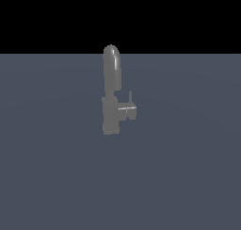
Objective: Turn on the faucet by rotating a designated handle.
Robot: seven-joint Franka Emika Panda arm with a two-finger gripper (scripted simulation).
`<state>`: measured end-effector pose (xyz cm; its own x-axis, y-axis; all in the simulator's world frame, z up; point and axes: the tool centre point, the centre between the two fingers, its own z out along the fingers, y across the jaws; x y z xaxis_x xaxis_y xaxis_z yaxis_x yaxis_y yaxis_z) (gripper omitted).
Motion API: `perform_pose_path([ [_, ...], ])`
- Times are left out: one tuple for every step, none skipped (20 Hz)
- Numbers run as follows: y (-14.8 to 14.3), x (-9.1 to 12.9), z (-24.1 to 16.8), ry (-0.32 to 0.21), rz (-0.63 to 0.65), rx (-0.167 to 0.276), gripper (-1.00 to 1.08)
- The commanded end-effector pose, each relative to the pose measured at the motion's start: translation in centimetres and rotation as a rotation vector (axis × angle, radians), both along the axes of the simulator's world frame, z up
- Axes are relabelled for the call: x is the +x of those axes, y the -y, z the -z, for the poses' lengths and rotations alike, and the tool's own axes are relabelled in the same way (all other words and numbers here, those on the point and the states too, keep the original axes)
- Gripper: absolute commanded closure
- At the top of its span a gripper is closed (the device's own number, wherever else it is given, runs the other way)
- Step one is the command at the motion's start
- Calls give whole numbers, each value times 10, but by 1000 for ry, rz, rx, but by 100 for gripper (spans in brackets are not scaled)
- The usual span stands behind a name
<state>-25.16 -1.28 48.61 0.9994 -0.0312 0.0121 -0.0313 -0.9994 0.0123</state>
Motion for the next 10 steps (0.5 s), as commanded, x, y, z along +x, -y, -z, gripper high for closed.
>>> perform_pose_path([
  [0,0,0,0,0,0,108],
  [0,0,0,0,0,0,108],
  [0,0,0,-1,1,1,108],
  [0,1,0,-3,2,3,108],
  [0,2,0,-5,4,4,108],
  [0,3,1,-8,7,7,108],
  [0,5,1,-12,10,10,108],
  [0,6,1,-16,13,14,108],
  [-1,8,2,-21,18,18,108],
  [-1,11,2,-27,22,23,108],
])
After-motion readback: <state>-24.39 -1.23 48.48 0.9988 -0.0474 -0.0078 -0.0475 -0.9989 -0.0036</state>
